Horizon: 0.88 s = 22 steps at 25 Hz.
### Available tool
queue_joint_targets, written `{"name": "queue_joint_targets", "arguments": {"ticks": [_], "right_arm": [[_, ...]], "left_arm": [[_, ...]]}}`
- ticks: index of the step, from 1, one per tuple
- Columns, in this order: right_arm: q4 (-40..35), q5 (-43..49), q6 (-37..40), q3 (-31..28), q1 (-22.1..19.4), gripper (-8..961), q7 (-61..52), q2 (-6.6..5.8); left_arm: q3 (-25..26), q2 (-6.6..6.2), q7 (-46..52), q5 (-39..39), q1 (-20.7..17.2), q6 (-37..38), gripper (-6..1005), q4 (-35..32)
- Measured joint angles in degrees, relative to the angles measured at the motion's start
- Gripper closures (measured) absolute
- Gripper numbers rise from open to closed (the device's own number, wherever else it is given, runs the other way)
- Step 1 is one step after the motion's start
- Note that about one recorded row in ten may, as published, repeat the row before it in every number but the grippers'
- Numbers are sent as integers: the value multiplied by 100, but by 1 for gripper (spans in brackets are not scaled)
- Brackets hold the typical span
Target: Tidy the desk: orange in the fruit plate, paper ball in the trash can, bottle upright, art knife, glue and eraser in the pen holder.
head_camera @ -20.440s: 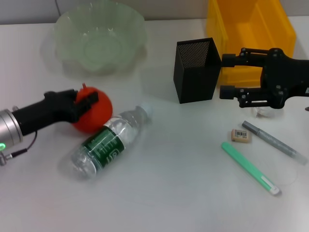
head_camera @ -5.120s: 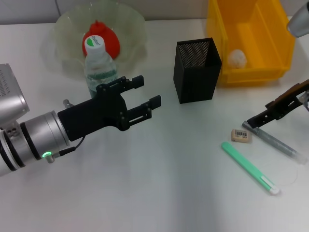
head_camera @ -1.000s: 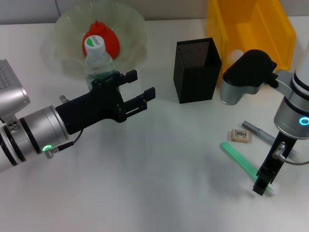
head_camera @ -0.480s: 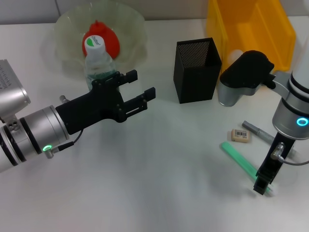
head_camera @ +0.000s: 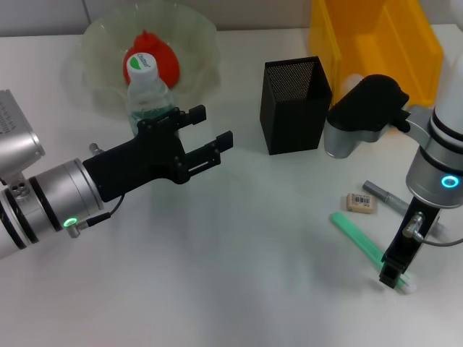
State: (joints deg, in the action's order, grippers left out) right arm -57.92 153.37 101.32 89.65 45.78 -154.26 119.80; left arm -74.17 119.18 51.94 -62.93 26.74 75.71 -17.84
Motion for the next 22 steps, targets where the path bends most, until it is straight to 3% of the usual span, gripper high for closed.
{"name": "queue_joint_targets", "arguments": {"ticks": [22], "right_arm": [[168,26,-74,35,37,636,-122,0]], "left_arm": [[43,-7,9,0,-14,173,305,0]]}}
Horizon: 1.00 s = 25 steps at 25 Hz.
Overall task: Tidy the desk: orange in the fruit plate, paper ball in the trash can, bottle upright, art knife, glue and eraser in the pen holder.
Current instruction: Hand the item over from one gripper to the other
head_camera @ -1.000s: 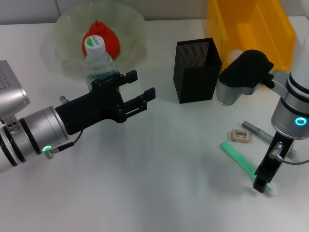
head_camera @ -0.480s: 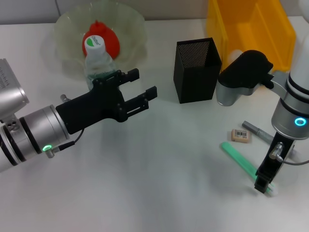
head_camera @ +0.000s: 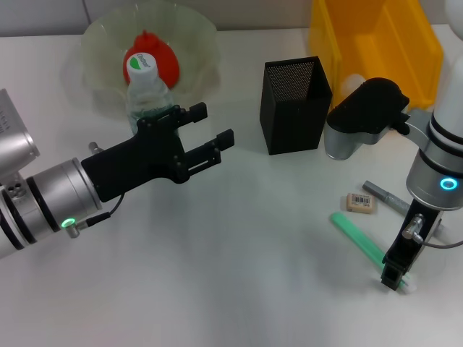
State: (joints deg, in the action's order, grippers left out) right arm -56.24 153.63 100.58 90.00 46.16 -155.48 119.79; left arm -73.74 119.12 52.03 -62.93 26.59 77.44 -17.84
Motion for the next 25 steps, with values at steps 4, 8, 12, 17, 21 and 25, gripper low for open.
{"name": "queue_joint_targets", "arguments": {"ticks": [4,8,12,17,21,25], "right_arm": [[7,1,-3,0,-4,653,-6,0],[53,-8,-4,0,-8,671,-18,0],[38,-19,-6,-14,-9,688,-78,0],[-32,-76,-12,-54,-23,761,-96,0],[-317,-162,-6,-63,-87,778,-72,-3],[-900,-170,29,-402,-239,777,73,-31]], "left_arm": [[0,-2,0,0,-14,8,305,0],[0,-3,0,0,-18,24,305,0],[0,-11,0,0,-29,43,305,0],[-1,-17,0,0,-46,46,306,0],[-1,-20,0,0,-86,67,306,-21],[13,-26,-10,0,-129,147,306,-47]]}}
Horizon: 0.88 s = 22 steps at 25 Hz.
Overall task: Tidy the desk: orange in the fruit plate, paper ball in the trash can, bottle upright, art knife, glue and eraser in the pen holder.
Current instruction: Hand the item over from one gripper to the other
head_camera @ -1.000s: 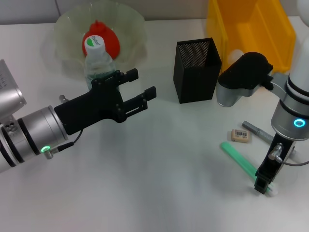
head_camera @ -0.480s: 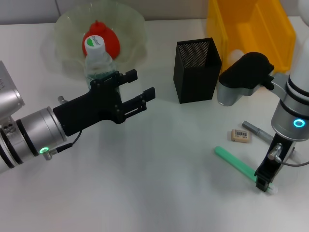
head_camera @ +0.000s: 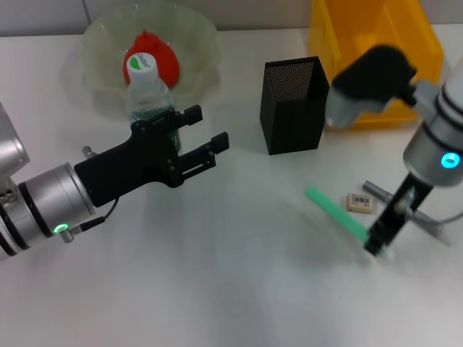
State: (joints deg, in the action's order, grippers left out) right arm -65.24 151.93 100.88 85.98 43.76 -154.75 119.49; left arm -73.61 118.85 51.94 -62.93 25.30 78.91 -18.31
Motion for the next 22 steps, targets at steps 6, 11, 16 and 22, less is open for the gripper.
{"name": "queue_joint_targets", "arguments": {"ticks": [6,11,16,22], "right_arm": [[-515,-338,-251,-822,-308,777,670,2],[-623,-670,-808,-1329,-683,777,1393,7],[-493,-1671,-1528,-1480,-1168,777,2697,13],[188,-2895,-2044,-1650,-1460,777,4294,-14]], "left_arm": [[59,-16,-11,32,-48,184,306,-13],[89,-25,-16,171,-134,398,307,-62],[141,-30,3,219,-150,537,307,-91],[390,-28,329,226,-88,1021,307,-249]]}}
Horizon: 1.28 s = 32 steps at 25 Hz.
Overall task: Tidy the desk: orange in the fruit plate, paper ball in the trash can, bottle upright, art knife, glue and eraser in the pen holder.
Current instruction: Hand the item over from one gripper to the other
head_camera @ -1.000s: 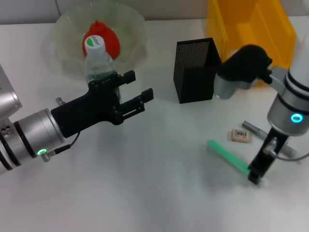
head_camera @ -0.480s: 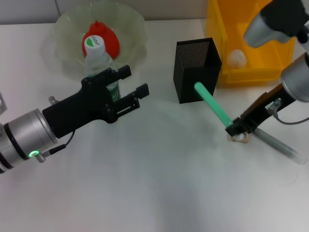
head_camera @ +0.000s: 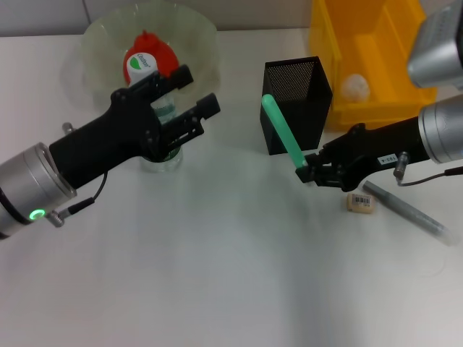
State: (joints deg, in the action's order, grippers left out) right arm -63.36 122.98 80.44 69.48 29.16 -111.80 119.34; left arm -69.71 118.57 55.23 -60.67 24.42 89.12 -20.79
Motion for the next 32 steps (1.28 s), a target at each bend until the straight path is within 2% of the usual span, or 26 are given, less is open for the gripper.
{"name": "queue_joint_targets", "arguments": {"ticks": [3,7,10,13,32], "right_arm": [[449,-373,-53,-213,32,776,573,-2],[810,-1063,-162,-301,3,776,1479,2],[1009,-1380,-241,-307,5,776,1766,3],[1261,-1800,-293,-315,36,776,2079,-1],[1497,-2349,-224,-260,35,779,2453,10]], "left_arm": [[1,8,125,1,38,63,307,-106],[-87,18,583,-60,289,-17,308,-156],[-137,25,658,-65,343,-84,308,-146],[-476,57,693,-31,448,-598,308,-147],[-945,61,654,450,511,-1123,309,-134]]}}
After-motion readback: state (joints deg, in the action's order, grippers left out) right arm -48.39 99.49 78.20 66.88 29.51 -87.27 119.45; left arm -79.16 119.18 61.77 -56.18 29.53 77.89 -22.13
